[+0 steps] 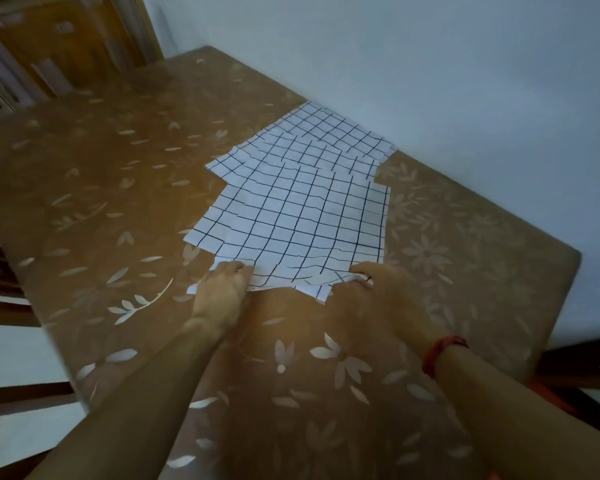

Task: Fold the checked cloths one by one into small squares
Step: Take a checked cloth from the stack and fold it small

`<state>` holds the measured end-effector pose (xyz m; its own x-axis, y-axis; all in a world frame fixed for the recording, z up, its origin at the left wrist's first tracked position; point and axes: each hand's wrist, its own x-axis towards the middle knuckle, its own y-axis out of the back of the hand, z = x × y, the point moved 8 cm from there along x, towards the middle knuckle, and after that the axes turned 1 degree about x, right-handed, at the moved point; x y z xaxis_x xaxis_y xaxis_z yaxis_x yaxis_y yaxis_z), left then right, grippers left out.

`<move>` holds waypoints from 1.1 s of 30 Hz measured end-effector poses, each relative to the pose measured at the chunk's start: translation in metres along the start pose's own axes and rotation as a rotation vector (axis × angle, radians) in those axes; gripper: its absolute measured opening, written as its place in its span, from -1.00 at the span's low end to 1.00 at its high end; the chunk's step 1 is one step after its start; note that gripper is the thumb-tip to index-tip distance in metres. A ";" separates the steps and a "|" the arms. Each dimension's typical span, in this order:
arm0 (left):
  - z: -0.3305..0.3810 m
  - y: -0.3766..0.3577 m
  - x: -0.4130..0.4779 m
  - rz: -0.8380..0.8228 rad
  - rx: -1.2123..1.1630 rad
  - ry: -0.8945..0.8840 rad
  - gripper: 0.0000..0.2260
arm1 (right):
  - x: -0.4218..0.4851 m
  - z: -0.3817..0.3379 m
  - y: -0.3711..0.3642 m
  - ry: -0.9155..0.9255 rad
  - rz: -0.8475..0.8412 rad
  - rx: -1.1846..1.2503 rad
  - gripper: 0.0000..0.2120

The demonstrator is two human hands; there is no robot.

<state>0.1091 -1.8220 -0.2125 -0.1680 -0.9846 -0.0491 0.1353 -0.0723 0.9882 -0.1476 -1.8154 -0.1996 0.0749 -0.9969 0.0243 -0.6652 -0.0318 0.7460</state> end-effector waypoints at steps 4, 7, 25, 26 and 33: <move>-0.012 -0.001 -0.020 -0.106 0.052 0.093 -0.80 | -0.022 0.017 0.015 -0.113 -0.056 -0.026 -0.85; -0.011 0.008 -0.037 -0.071 -0.035 0.080 -0.95 | -0.046 0.026 0.032 -0.175 -0.016 -0.035 -0.81; 0.007 0.043 -0.172 0.048 -0.737 0.311 -0.76 | -0.164 0.033 0.059 -0.348 -0.215 -0.088 -0.91; 0.007 0.042 -0.178 0.037 -0.758 0.315 -0.76 | -0.170 0.035 0.059 -0.355 -0.214 -0.078 -0.90; 0.012 0.041 -0.200 -0.077 -0.848 0.298 -0.59 | -0.192 0.045 0.057 -0.374 -0.210 0.045 -0.72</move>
<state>0.1362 -1.6260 -0.1606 0.0380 -0.9641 -0.2628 0.8290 -0.1164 0.5470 -0.2332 -1.6289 -0.1915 -0.0567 -0.9258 -0.3737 -0.6964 -0.2316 0.6793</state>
